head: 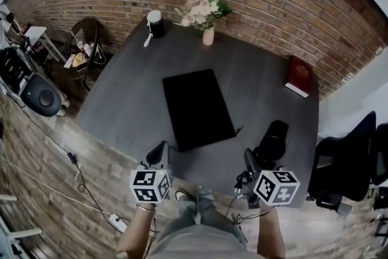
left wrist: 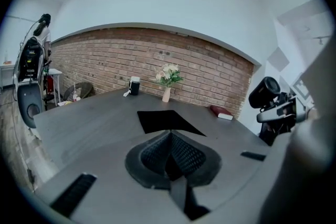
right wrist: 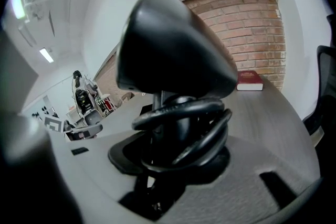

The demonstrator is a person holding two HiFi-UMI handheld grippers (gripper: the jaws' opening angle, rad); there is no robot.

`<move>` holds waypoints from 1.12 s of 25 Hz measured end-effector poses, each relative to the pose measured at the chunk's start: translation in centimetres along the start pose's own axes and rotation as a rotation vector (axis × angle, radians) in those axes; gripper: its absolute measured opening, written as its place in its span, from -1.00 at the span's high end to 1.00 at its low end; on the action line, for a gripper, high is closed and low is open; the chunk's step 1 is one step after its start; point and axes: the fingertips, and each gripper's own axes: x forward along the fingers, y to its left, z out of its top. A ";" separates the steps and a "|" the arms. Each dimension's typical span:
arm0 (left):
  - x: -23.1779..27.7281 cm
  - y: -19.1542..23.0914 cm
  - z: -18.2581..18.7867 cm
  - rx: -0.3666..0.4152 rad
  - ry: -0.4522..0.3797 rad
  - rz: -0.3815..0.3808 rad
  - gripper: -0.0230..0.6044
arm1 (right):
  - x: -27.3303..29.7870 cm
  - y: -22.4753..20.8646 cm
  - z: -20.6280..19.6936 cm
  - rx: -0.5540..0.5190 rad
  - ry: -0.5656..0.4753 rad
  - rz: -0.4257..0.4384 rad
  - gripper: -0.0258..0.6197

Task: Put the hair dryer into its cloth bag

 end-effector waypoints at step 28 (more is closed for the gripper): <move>5.2 -2.7 -9.2 0.115 0.252 -0.207 0.91 | 2.3 -3.6 -6.5 0.114 0.107 -0.051 0.38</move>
